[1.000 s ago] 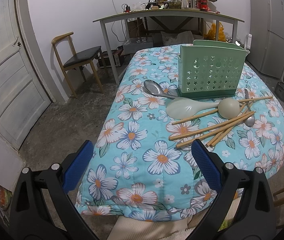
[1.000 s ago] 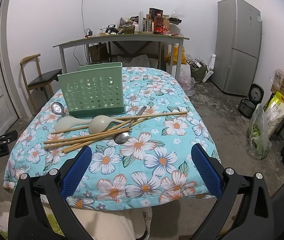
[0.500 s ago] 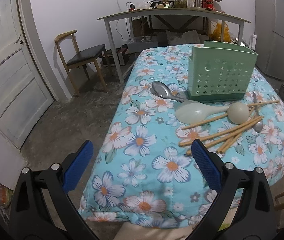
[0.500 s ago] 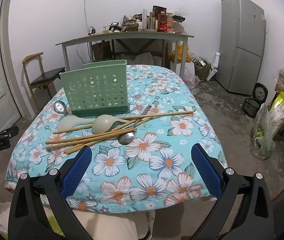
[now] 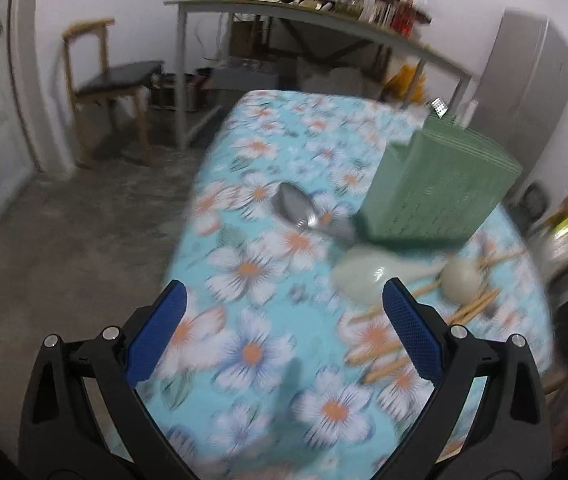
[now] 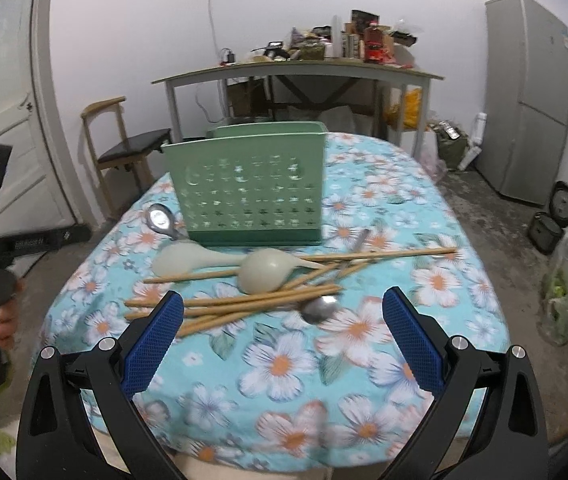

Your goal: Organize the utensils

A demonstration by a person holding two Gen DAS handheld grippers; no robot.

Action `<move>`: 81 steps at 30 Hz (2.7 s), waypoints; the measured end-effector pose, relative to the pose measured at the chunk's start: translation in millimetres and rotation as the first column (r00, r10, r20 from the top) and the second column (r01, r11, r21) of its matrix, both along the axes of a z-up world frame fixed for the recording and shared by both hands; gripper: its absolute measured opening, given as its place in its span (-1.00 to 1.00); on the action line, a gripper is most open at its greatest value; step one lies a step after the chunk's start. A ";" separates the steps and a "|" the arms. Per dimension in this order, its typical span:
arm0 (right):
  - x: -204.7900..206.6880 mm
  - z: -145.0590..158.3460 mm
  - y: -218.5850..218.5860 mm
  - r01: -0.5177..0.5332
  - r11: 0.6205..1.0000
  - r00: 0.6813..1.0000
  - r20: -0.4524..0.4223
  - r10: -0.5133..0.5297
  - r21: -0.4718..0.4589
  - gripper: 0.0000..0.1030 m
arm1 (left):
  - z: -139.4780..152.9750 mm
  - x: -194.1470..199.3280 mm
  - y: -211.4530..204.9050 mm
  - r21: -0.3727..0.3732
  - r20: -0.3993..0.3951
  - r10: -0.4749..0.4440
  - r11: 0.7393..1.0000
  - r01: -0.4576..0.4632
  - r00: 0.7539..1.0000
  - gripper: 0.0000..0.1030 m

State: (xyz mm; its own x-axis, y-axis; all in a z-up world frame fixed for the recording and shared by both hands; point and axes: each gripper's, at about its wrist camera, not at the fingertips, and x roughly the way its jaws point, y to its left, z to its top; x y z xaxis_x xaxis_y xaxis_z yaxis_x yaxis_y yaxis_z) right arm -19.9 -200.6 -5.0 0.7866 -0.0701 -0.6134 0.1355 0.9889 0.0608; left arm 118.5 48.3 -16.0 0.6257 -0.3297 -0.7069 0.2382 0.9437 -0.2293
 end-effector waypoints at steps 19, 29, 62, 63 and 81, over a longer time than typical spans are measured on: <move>65.9 -39.8 7.5 -0.120 0.987 0.991 -0.046 0.125 0.103 0.88 | -50.7 156.5 -40.3 -0.021 -0.120 -0.189 0.982 0.188 0.975 -0.32; 71.0 -33.2 16.8 -0.164 0.982 0.986 -0.023 0.167 0.095 0.79 | -78.2 158.3 -38.9 -0.165 -0.201 -0.211 0.970 0.179 0.957 -0.84; 177.9 -82.8 57.6 -0.045 0.919 0.887 -0.408 0.217 0.391 0.33 | -62.5 103.5 45.4 -0.139 -0.035 -0.036 0.990 0.031 0.999 -0.87; 181.5 -83.2 58.4 -0.032 0.916 0.883 -0.417 0.213 0.400 0.36 | -62.6 103.4 45.8 -0.142 -0.036 -0.036 0.989 0.031 0.999 -0.87; 189.4 -49.7 105.6 -0.260 0.965 0.902 -0.350 0.252 0.023 0.40 | -61.3 104.4 49.5 -0.139 -0.012 -0.016 0.990 0.014 1.000 -0.87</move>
State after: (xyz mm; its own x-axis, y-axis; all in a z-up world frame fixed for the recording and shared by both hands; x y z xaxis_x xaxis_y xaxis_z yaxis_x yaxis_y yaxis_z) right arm 169.5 -95.0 -54.7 0.5174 0.0873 -0.8513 -0.1139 0.9930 0.0326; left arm 222.9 97.8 -77.3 0.6108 -0.4346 -0.6619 0.2485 0.8989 -0.3609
